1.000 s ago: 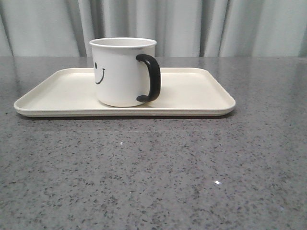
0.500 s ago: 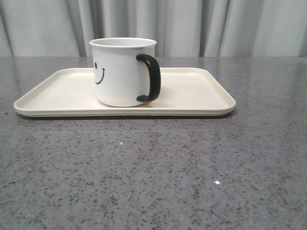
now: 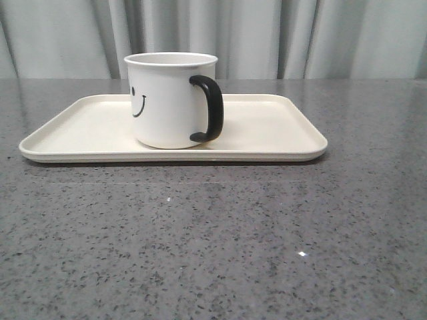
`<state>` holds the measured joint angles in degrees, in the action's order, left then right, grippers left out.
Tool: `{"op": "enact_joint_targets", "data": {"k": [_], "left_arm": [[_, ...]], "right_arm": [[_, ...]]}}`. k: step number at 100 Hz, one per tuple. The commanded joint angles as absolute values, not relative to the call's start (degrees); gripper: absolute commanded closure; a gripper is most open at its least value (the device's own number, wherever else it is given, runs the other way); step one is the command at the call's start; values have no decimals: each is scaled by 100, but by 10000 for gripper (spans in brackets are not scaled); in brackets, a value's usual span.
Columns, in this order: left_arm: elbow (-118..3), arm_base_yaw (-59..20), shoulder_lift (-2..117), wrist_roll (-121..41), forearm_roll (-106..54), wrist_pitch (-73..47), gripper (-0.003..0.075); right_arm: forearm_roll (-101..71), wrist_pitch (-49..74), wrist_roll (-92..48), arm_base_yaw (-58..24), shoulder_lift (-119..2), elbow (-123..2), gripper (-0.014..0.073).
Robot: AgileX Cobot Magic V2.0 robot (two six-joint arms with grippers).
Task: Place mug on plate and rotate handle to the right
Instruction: 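Open the left gripper and lift it away from the mug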
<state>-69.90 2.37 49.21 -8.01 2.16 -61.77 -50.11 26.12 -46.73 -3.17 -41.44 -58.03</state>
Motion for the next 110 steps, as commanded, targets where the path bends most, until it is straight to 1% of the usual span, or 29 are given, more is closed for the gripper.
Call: {"op": "enact_joint_targets", "data": {"k": [1,18,32,42,54,77,110], "left_arm": [[-7028,255,4873,-744,232,-5718,740],[-7017,255,4873,-744,212,-5730,740],[-7017,255,4863,-744,189,-5818,740],[-7017,255,4863,-744,189,-5832,740],[-7017,255,4863,-744,138,-5847,740],[-7017,255,4863,-744,124,-5875,740],[-7017,255,4863,-744,124,-5905,740]], "right_arm": [[-5085,2915,-4726,-332,-4664,-6590,-21],[-5200,3871,-4726,-332,-5800,-7971,-21],[-5689,4793,-4721,-344,-6708,-9034,-21],[-5952,5318,-4721,-493,-7294,-9661,-21],[-5952,5649,-4721,-770,-7916,-10244,-21],[-5874,5833,-4721,-1324,-8713,-10452,-21],[-5876,6436,-4716,-1368,-9595,-10452,-21]]}}
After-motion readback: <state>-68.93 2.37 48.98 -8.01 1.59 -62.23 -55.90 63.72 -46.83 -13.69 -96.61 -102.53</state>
